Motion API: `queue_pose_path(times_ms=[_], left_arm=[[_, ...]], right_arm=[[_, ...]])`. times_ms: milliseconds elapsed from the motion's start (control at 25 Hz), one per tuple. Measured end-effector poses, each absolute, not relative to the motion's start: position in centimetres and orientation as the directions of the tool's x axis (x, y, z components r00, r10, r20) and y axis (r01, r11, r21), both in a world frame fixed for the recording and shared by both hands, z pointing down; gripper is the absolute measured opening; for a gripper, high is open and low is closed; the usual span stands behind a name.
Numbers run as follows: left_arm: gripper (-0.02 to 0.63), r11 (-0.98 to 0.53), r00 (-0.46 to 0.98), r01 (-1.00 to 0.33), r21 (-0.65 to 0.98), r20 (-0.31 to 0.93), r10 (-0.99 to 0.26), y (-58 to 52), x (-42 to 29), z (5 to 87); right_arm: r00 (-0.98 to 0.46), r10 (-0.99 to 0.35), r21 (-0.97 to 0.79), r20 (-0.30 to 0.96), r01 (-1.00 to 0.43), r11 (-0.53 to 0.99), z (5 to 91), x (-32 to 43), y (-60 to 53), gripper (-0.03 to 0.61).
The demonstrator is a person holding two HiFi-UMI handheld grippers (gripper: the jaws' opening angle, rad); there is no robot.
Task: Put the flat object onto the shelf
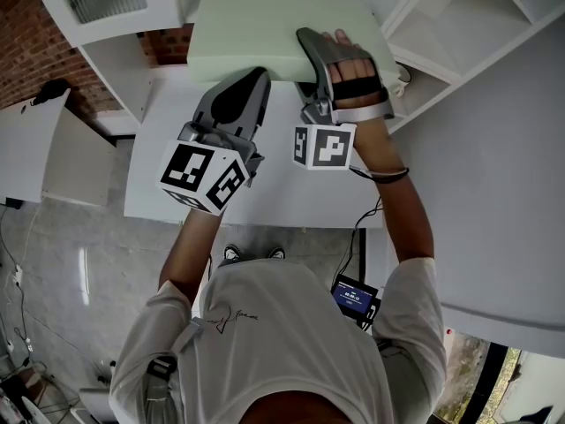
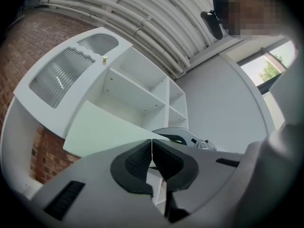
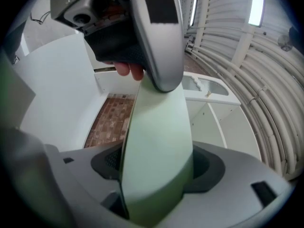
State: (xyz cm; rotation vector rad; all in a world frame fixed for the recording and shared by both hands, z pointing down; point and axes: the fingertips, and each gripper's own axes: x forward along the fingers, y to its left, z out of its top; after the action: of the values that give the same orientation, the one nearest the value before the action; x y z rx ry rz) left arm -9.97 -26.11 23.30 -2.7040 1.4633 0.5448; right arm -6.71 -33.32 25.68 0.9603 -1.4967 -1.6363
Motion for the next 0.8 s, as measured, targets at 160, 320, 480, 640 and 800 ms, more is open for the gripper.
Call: queue_pose_path(times_ms=[160,320,480,640,800], left_arm=[[0.015,-0.551,0.491,-0.819,0.157,-0.306,-0.816,-26.9,-10.2,23.6],[0.015,-0.545,0.486,-0.823,0.162,-0.296,-0.822,-27.9,-10.2,24.0],[0.015,-0.539,0.486,-0.828,0.156,-0.281,-0.827,-28.8,-10.0,24.4],[0.015,-0.54,0.489,-0.827,0.158,-0.273,-0.829,-29.5,-9.9,24.5],[0.015,-0.548,0.5,-0.822,0.153,-0.266,-0.824,-30.0,-9.4,24.7]], right_arm=[[-0.557,-0.828,0.995,-0.063,0.024,-0.092,26.1,-7.3,-32.3,0.308],[-0.569,-0.819,0.995,-0.078,0.011,-0.102,26.3,-7.1,-32.5,0.307],[-0.576,-0.815,0.997,-0.071,-0.006,-0.082,26.7,-6.8,-32.8,0.307],[-0.604,-0.795,0.998,-0.059,-0.005,-0.07,27.2,-6.8,-32.4,0.307],[-0.621,-0.782,0.999,-0.049,-0.012,-0.053,27.5,-6.4,-32.0,0.307]])
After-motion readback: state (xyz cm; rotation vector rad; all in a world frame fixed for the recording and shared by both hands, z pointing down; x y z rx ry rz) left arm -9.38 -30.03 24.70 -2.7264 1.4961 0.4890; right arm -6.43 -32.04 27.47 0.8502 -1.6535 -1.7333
